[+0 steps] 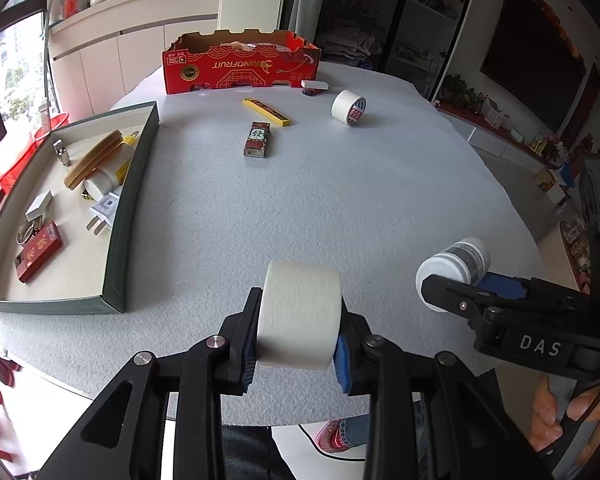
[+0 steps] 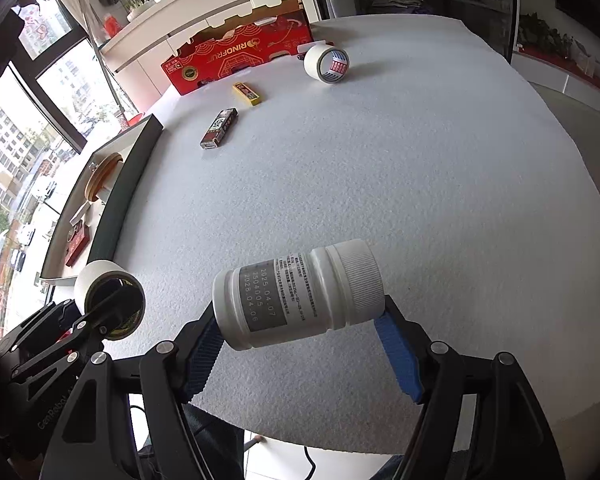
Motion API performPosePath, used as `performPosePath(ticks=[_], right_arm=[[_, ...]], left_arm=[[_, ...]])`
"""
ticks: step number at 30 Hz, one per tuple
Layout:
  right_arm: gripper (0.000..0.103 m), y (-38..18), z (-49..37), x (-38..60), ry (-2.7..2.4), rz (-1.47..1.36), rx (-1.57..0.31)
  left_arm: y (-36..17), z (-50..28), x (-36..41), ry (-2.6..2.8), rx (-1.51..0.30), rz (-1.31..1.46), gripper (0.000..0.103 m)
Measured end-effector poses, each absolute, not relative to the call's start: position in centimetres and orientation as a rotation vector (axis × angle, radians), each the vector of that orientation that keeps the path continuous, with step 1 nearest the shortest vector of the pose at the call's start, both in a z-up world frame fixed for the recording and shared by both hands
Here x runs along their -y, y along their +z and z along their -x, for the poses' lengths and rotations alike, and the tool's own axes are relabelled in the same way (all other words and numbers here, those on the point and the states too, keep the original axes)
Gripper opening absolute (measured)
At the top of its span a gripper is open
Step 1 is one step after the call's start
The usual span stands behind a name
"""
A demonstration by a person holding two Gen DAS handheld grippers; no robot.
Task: Organize rigid objects
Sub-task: 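Lift the tape roll and pill bottle and carry them toward the tray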
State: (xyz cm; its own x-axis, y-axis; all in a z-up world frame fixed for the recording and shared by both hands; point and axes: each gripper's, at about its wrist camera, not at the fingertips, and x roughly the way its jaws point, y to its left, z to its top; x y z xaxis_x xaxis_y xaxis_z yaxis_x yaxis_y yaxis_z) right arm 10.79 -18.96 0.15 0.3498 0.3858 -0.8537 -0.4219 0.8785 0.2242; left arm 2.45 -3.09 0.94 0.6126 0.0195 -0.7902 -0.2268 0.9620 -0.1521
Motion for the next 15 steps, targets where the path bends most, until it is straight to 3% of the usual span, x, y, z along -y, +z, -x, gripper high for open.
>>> performPosePath(ticks=[15], right_arm=[[0.074, 2.2, -9.4, 13.2, 0.596, 0.146, -1.068]], left_arm=[[2.6, 0.9, -2.6, 0.256, -0.808, 0.346, 0.034]])
